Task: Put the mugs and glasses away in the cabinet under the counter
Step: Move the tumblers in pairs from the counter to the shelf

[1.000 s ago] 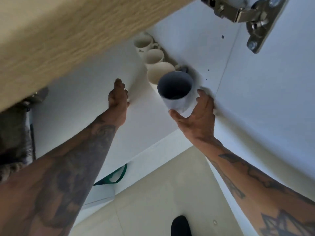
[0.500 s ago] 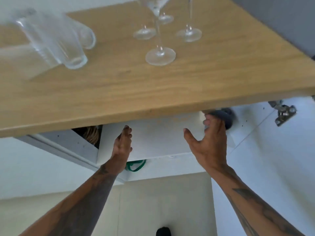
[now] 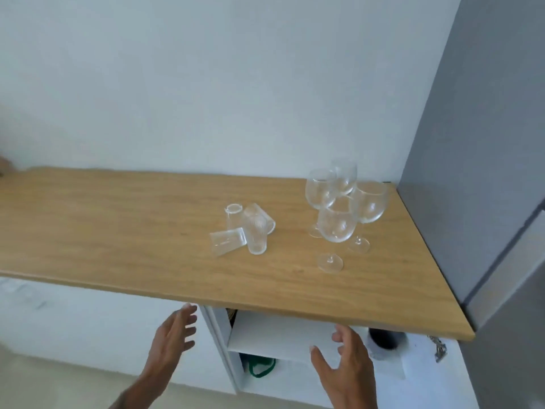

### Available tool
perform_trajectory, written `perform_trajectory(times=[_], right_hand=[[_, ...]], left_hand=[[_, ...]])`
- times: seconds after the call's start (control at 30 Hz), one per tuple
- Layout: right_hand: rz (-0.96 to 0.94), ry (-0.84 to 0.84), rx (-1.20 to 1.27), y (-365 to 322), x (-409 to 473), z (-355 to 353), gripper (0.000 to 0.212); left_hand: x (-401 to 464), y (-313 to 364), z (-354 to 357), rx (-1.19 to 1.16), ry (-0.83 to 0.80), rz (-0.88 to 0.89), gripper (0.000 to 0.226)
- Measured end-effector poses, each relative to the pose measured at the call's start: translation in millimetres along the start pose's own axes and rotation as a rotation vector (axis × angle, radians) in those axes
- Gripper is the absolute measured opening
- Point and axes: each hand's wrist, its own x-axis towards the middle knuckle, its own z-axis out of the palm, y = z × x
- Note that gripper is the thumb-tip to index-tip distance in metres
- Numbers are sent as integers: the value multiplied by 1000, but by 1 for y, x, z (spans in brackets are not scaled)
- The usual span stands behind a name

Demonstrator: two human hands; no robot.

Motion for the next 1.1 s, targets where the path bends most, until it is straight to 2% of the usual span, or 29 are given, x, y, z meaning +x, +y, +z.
perform_trajectory(times=[0.2, 0.33, 0.5, 0.6, 0.7, 0.8, 0.9, 1.0, 1.1], right_hand=[[-235, 64, 22, -93, 65, -28, 53], [-260, -17, -6, -146, 124, -11, 53], [-99, -237, -90, -174, 174, 58, 59], [11, -286, -48, -168, 179, 108, 63], [131, -230, 64, -160, 186, 142, 78], [203, -114, 38, -155, 195, 161, 82], [169, -48, 13, -153, 199, 166, 62], [126, -36, 132, -150, 191, 157, 51], [87, -85, 161, -148, 185, 129, 47]], left_hand=[[44, 121, -17, 91, 28, 305, 20], [99, 159, -6, 453, 10, 435, 36], [159, 157, 25, 960, -155, 626, 61], [184, 142, 47, 1211, -241, 601, 68], [201, 123, 59, 1326, -232, 548, 70], [213, 106, 62, 1355, -159, 549, 73], [219, 96, 63, 1254, -119, 535, 71], [219, 92, 58, 1032, -124, 475, 64], [212, 90, 50, 662, -151, 404, 62]])
